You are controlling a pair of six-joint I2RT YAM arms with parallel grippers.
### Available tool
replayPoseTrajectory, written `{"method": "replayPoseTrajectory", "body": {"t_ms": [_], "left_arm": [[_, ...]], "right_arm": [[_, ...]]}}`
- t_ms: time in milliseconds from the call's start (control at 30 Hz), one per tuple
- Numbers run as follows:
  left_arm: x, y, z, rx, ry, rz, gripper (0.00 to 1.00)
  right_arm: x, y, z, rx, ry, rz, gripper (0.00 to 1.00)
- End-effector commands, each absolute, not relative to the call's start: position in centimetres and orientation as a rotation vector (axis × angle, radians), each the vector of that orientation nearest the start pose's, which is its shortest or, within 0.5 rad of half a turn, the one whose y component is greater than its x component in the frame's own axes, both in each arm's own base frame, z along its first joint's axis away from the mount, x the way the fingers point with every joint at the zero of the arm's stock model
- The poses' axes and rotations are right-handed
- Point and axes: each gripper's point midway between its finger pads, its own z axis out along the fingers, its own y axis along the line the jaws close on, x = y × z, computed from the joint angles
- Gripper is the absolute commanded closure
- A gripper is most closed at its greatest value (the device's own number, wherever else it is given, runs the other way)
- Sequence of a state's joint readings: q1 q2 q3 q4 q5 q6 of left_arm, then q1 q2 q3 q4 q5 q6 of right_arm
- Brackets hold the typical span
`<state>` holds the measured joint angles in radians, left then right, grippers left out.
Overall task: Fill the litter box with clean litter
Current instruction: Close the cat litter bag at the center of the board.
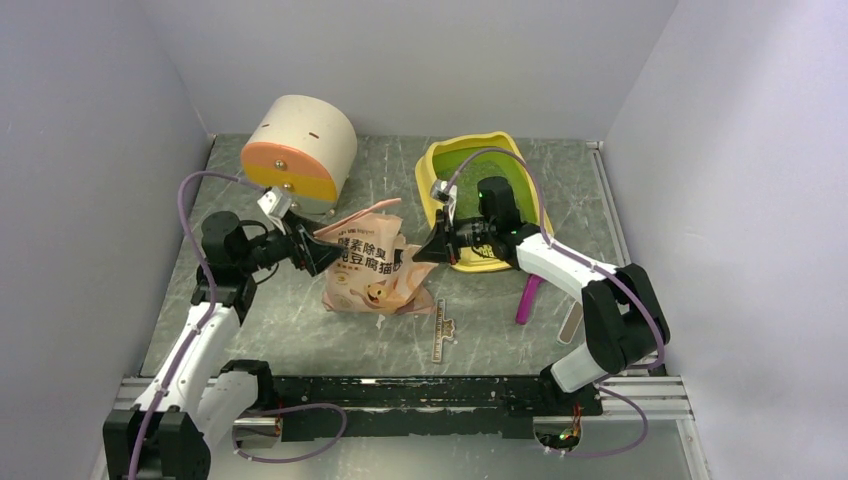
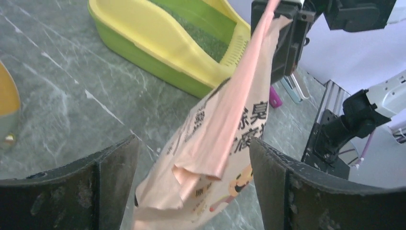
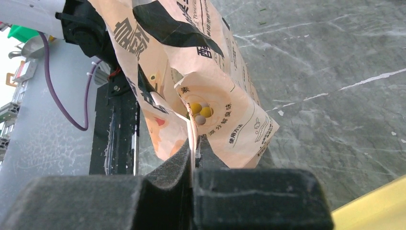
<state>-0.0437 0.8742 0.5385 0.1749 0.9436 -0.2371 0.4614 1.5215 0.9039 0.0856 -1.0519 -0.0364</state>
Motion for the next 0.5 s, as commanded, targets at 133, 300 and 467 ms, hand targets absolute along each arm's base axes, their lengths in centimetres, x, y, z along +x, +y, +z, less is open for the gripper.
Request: {"method": "replayPoseTrajectory", "body": {"t_ms": [133,300,467], "left_arm": [[27.5,-16.3,23.1,0.516,1.648,-1.043,0.39],[27.4,-15.7,23.0,0.500,1.660,-0.968,0.84],[27.2,-14.7,22.8,0.490,1.697,-0.871,0.95]], "right_arm": [[25.0,29.6,18.8,-1.129,1.659,1.369,0.96],[24.9,29.2,19.1,-1.133,1.676,1.347,0.91],[25.4,26.4,18.5,-1.023,1.755,1.310,0.94]]}}
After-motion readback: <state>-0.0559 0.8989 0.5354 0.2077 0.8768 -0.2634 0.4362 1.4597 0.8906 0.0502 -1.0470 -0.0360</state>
